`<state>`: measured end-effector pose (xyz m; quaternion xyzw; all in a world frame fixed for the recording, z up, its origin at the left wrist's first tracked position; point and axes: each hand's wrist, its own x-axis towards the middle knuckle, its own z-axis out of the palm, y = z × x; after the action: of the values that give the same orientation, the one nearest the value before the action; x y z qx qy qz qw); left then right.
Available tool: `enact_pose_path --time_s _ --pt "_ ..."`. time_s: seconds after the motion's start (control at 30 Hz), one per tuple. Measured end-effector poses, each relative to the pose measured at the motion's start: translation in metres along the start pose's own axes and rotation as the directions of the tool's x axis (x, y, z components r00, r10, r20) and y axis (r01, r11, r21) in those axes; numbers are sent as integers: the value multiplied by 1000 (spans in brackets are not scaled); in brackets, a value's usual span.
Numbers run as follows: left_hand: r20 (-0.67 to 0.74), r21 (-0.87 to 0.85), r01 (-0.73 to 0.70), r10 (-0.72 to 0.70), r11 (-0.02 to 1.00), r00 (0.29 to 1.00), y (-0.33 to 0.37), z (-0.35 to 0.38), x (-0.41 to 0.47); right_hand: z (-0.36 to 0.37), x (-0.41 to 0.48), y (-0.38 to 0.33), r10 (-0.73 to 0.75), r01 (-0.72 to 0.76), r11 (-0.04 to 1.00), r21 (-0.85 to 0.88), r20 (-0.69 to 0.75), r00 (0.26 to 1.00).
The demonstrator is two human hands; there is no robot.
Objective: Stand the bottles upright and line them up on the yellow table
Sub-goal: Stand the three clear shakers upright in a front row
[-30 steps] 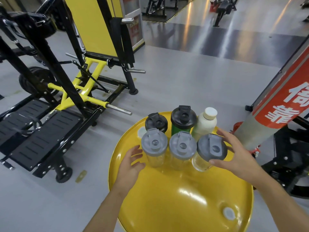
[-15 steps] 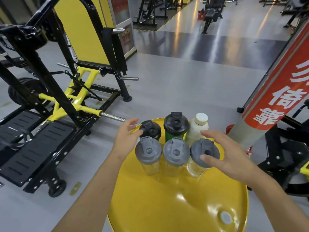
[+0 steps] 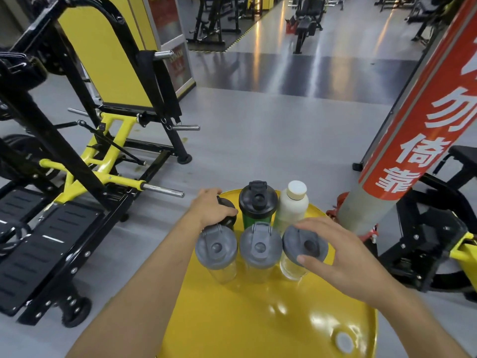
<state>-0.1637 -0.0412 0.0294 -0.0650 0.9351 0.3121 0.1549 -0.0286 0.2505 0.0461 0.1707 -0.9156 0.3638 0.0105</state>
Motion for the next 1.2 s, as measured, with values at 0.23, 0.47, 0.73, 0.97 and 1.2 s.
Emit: enact_pose_path --time_s 0.23,0.47,0.73,0.97,1.2 --pt "21 -130 33 -30 991 999 2 9 16 -2 -6 5 12 -11 999 39 -26 1000" --pt "-11 -176 4 -6 984 1000 6 12 21 -3 -5 6 32 -31 999 43 -39 999" --pt "7 -176 -42 44 983 999 8 9 24 -1 -5 4 44 -43 999 34 -24 999" --pt "-2 -218 -50 51 975 999 4 10 22 -3 -5 1 53 -52 998 39 -18 998" --pt "-27 -297 -54 48 953 998 3 10 15 -4 -6 -1 57 -57 998 28 -8 998"
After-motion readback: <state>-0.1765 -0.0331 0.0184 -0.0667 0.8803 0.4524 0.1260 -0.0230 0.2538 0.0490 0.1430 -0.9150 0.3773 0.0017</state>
